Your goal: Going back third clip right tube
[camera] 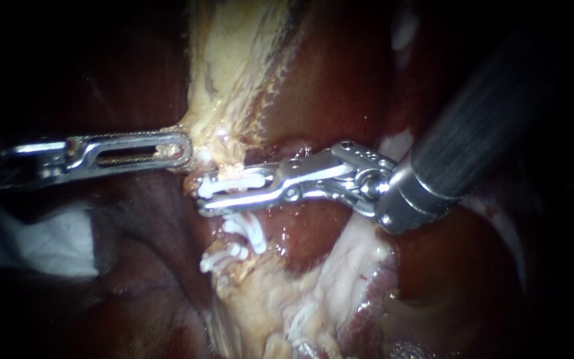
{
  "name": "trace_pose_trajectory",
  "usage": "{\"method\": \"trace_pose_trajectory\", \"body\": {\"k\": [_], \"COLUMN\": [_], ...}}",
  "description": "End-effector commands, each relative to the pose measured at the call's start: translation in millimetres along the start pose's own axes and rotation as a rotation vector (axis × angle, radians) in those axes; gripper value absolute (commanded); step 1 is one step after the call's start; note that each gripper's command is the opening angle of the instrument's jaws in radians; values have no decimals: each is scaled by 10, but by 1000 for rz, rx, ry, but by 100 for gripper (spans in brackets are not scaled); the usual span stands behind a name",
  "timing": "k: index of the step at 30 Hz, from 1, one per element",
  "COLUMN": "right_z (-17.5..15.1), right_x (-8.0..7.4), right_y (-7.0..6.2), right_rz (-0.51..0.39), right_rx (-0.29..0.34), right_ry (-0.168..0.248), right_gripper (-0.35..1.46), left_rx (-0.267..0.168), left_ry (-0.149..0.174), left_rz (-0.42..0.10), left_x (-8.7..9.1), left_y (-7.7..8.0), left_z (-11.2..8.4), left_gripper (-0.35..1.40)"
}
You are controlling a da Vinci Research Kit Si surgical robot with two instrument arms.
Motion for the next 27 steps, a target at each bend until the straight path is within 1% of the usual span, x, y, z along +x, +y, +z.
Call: {"method": "trace_pose_trajectory", "body": {"k": [1, 7, 11, 18, 27], "right_z": [2, 3, 1, -4, -17], "right_x": [0, 0, -1, -11, -14], "right_y": [-1, 0, 7, 19, 22], "right_rz": [-7, -39, -44, -57, -69], "right_rx": [-16, -68, -92, -110, -121], "right_ry": [8, 28, 36, 7, 9], "right_gripper": [50, 58, 60, 60, 60], "left_rx": [0, 0, 0, -1, 0], "left_ry": [0, 0, 0, 0, 0], "left_rz": [0, 0, -1, -1, -1], "left_x": [0, 0, -1, -1, -1], "left_y": [-1, -2, -4, -6, -6], "left_z": [0, -1, -2, -2, -3], "left_gripper": [-35, -35, -35, -35, -35]}}
